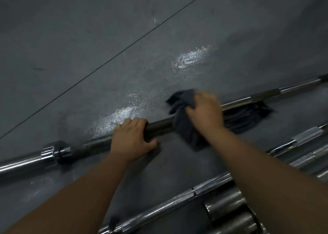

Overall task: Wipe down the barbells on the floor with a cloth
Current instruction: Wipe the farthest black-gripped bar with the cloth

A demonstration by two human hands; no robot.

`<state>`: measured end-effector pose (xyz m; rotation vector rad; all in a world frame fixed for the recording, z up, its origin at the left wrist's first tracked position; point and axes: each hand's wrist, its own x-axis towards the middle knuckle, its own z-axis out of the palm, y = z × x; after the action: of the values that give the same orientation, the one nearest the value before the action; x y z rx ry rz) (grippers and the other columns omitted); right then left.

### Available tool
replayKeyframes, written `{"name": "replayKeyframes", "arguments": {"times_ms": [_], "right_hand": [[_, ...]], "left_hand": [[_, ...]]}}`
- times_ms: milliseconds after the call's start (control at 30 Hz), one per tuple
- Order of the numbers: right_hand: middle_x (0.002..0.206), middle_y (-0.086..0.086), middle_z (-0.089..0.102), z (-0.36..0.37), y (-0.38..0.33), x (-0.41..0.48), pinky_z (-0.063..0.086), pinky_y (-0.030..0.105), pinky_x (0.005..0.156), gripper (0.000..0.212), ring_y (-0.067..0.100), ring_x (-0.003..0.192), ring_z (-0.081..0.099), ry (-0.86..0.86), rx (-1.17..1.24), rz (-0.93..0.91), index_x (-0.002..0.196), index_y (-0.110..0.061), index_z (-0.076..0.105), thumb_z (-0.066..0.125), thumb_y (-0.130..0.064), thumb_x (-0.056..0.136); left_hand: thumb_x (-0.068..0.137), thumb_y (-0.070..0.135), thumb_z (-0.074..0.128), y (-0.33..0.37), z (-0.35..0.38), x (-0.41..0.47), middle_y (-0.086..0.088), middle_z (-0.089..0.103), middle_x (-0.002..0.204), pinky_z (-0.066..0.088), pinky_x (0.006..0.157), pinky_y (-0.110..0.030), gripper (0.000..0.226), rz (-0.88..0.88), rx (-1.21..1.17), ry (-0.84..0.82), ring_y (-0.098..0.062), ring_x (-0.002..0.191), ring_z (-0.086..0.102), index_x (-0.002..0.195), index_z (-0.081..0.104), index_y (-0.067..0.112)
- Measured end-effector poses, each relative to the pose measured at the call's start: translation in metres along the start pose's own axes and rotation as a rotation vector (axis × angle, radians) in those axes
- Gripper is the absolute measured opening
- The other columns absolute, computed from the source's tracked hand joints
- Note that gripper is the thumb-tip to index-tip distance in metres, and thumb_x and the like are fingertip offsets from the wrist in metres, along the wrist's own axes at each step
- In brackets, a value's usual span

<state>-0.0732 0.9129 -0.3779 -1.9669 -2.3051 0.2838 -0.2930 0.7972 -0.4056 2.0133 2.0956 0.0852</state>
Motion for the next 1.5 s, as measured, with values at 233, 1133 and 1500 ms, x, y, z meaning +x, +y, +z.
{"name": "replayKeyframes", "arguments": {"times_ms": [233,1133,1500], "right_hand": [[0.090,0.020,0.064,0.010,-0.082,-0.053,0.046,0.046,0.071,0.017,0.042,0.085,0.058,-0.006,0.258,-0.015,0.085,-0.006,0.061,0.055,-0.020,0.078],[0.125,0.023,0.053,0.009,0.043,0.017,0.037,0.045,0.096,0.041,0.042,0.117,0.046,0.246,0.080,0.348,0.110,0.002,0.063,0.048,-0.026,0.084],[0.095,0.008,0.067,0.024,-0.019,0.015,0.045,0.041,0.074,0.032,0.034,0.086,0.061,0.100,-0.032,-0.400,0.094,-0.018,0.072,0.045,-0.035,0.096]], "left_hand": [[0.076,0.076,0.055,-0.015,-0.008,0.040,0.003,0.062,0.091,0.050,0.070,-0.033,0.049,-0.061,-0.022,-0.198,-0.021,0.083,0.061,0.092,0.047,0.031],[0.075,0.059,0.065,-0.049,-0.025,0.068,0.001,0.064,0.088,0.048,0.071,-0.032,0.036,-0.137,-0.139,-0.448,-0.020,0.078,0.059,0.093,0.060,0.029],[0.078,0.085,0.039,-0.043,-0.015,0.046,0.003,0.057,0.075,0.037,0.060,-0.032,0.063,-0.084,0.004,-0.151,-0.020,0.070,0.054,0.076,0.051,0.024]]}}
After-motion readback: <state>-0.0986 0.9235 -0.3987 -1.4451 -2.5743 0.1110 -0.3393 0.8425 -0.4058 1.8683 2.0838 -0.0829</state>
